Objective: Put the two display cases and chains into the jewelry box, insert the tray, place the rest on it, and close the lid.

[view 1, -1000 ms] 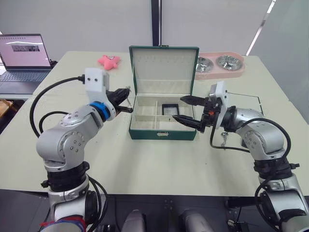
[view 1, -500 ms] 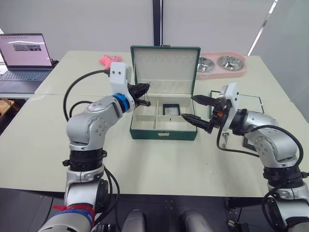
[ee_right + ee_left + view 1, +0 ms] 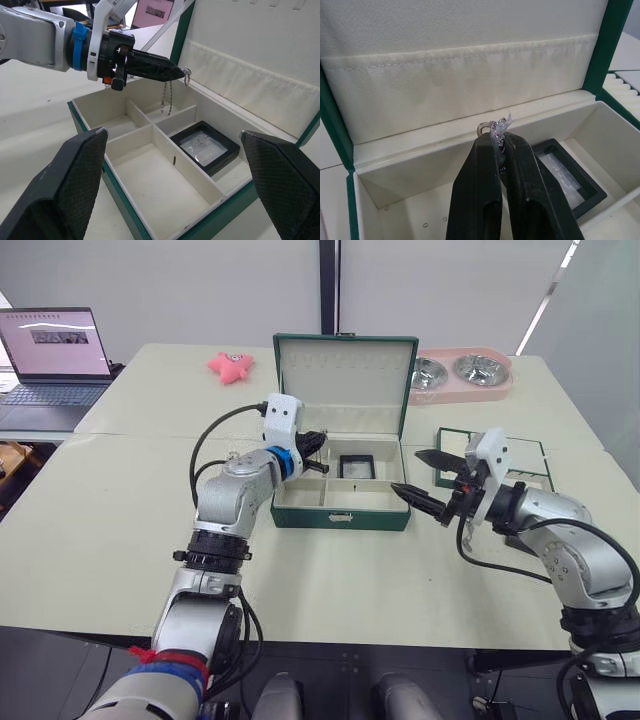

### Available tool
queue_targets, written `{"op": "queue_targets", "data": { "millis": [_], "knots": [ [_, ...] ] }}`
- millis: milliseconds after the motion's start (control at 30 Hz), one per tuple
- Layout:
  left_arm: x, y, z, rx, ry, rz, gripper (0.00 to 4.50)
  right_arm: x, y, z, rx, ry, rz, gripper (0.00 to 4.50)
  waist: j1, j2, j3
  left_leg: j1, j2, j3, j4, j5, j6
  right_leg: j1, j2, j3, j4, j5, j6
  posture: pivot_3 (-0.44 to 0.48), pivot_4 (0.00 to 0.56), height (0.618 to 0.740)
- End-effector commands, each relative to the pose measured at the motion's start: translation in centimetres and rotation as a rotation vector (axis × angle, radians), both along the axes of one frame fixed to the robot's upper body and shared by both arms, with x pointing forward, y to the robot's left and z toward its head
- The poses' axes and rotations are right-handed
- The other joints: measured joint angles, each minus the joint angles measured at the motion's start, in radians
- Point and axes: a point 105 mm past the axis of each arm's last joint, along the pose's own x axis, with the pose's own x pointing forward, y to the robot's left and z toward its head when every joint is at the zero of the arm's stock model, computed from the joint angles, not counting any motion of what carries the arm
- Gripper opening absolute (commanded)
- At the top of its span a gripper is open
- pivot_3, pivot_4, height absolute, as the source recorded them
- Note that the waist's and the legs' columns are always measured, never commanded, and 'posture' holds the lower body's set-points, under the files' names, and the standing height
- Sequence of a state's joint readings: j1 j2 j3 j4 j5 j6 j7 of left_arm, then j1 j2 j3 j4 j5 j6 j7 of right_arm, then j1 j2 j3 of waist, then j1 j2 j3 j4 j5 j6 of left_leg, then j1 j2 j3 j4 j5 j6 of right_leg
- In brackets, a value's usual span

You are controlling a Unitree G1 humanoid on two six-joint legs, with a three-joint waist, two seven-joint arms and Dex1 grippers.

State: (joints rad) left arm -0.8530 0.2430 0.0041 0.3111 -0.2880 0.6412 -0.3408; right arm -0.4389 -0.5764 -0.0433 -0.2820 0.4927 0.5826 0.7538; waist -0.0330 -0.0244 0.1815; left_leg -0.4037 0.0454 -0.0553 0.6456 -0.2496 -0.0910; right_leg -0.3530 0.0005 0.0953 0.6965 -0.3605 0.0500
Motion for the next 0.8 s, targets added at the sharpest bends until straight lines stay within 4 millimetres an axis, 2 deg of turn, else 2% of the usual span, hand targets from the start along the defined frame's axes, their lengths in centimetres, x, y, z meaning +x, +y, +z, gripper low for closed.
{"op": "queue_targets", "data": {
  "millis": [33, 367, 800],
  "knots": [
    [0.2, -0.7, 1.8, 0.006, -0.076, -0.011, 0.02, -0.4, -0.3, 1.3, 0.008, -0.054, -0.012, 4.50, 0.000, 0.000, 0.000, 0.000, 0.000, 0.000, 0.000, 0.000, 0.000, 0.000, 0.000, 0.000, 0.000, 0.000, 0.000, 0.000, 0.150, 0.740],
    [0.9, 0.5, 1.6, 0.011, -0.067, 0.077, 0.02, -0.4, -0.3, 1.2, 0.012, -0.049, -0.017, 4.50, 0.000, 0.000, 0.000, 0.000, 0.000, 0.000, 0.000, 0.000, 0.000, 0.000, 0.000, 0.000, 0.000, 0.000, 0.000, 0.000, 0.150, 0.740],
    [0.8, 0.3, 1.3, 0.009, -0.042, 0.074, 0.02, -0.3, -0.3, 1.2, 0.010, -0.045, -0.014, 4.50, 0.000, 0.000, 0.000, 0.000, 0.000, 0.000, 0.000, 0.000, 0.000, 0.000, 0.000, 0.000, 0.000, 0.000, 0.000, 0.000, 0.150, 0.740]
  ]
}}
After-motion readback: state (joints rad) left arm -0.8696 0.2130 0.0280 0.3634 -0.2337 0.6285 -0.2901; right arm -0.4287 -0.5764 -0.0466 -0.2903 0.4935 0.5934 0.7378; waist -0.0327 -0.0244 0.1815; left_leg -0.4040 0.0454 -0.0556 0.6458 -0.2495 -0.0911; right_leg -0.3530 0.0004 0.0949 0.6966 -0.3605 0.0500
